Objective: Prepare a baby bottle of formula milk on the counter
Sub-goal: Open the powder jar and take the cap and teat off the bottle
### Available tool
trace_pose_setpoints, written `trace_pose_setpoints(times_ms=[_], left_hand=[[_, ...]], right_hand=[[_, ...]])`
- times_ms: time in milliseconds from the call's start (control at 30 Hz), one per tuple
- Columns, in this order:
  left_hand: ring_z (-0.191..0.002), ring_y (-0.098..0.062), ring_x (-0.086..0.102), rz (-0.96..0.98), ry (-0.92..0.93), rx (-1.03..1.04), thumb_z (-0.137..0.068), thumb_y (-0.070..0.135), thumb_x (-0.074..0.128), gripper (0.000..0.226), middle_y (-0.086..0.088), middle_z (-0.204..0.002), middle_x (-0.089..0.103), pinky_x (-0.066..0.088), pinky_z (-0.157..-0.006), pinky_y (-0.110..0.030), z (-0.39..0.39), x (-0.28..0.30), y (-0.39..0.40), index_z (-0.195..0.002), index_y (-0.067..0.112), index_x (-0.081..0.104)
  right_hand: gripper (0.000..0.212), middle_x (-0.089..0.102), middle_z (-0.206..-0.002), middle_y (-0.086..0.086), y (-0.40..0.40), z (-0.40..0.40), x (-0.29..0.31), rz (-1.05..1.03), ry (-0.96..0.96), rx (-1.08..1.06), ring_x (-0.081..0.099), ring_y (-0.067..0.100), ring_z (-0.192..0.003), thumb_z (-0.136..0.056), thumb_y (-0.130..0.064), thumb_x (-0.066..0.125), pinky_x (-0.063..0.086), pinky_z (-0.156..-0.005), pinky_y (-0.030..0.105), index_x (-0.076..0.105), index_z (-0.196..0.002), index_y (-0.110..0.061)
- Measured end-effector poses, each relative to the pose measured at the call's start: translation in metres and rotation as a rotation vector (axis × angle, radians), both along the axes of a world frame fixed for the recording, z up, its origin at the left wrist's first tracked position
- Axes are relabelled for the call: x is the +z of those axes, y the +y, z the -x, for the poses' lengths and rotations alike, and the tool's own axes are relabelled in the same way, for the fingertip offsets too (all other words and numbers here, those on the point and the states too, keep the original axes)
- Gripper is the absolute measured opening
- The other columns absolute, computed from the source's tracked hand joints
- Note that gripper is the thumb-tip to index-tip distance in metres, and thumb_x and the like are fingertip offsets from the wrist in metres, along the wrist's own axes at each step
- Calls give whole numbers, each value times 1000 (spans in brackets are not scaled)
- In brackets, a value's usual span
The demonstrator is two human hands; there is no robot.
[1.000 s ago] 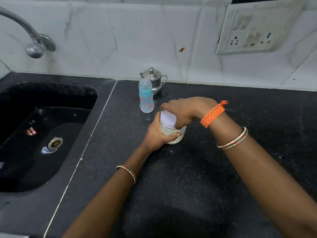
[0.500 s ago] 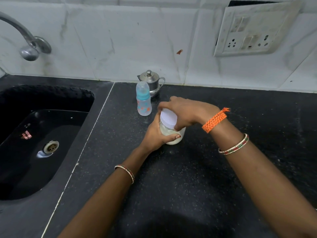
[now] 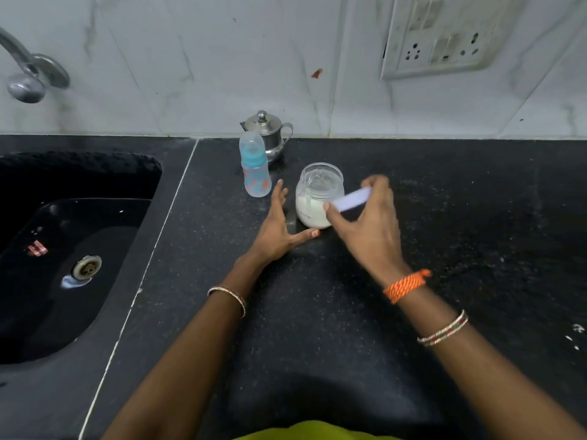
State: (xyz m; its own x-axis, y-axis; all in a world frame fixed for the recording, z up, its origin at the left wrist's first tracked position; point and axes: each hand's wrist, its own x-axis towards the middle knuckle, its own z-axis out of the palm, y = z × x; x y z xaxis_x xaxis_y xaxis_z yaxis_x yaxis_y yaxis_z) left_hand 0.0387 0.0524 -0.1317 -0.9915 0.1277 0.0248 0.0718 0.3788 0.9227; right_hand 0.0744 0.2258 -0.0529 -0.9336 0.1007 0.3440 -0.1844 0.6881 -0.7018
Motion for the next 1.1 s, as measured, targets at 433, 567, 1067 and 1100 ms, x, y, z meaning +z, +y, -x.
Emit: trace_pose_setpoints(times_ms=[433,567,1067,1100], left_hand=[[-132,-13,37,-95,-37,144,-74,40,75,92,-7,-147,37,30,-109,-26,-32,-7,-35,-145,28,18],[-124,-10,44,-119,17,240,-79,31,73,72,-3,-137,47,38,-105,-29,-29,1,-36,-138,22,32],[-118,-9,46,-86,167,501,-82,19,70,58,2,-130,49,42,-90,-28,-14,34,-70,-132,17,41],[-119,-9,45,-86,155,496,-82,20,70,59,3,-130,48,40,-91,-29,-15,32,-71,-133,18,40]], right_hand=[[49,50,-106,0,-9,-40,-65,-185,-158,-85,43,25,-116,-66,-51,66,30,-97,46,45,-96,-20],[41,49,-102,-2,-20,-29,-25,-71,145,-67,44,20,-106,-68,-45,59,32,-90,40,48,-96,-17],[75,60,-121,14,-138,128,30,-629,34,376,60,35,-105,-81,-60,56,41,-71,35,37,-133,-11],[74,61,-119,14,-140,132,28,-627,35,369,60,35,-104,-80,-60,56,40,-69,35,37,-133,-11]])
